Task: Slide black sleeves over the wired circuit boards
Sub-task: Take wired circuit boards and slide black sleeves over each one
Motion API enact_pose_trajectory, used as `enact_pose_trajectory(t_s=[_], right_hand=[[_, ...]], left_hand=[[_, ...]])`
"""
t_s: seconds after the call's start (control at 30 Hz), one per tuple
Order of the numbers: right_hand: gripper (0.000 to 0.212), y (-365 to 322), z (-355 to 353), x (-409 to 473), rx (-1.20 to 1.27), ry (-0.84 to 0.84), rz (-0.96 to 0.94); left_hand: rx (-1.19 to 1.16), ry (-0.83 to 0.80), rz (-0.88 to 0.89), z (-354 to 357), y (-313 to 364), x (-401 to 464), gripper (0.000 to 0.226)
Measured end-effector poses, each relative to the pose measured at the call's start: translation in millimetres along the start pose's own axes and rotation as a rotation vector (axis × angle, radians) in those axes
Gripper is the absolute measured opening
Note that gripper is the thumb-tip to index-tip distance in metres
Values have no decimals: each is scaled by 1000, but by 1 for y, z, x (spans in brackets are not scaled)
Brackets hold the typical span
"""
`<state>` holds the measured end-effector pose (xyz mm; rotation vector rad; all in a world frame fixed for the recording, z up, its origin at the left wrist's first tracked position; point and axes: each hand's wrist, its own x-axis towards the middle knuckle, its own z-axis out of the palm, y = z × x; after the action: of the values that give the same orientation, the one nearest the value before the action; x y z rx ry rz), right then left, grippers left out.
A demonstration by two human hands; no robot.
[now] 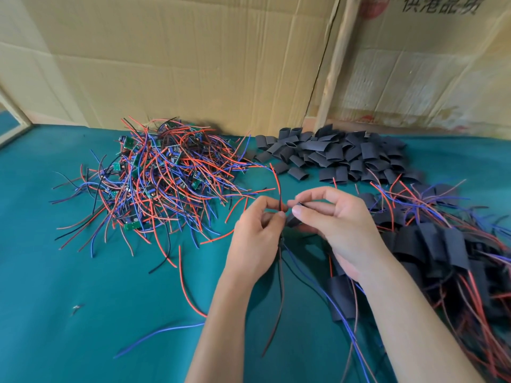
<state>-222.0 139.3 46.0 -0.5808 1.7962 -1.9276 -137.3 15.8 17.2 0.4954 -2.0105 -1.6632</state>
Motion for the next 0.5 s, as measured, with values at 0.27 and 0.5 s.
enact_pose_trajectory(t_s=[0.27,0.5], right_hand=[[9,-10,-17,11,139,527,-129],[10,-21,-30,14,324,679,-133]], left_hand=[[206,-105,73,3,-1,-2,22],[275,-148,97,5,3,-4,27]])
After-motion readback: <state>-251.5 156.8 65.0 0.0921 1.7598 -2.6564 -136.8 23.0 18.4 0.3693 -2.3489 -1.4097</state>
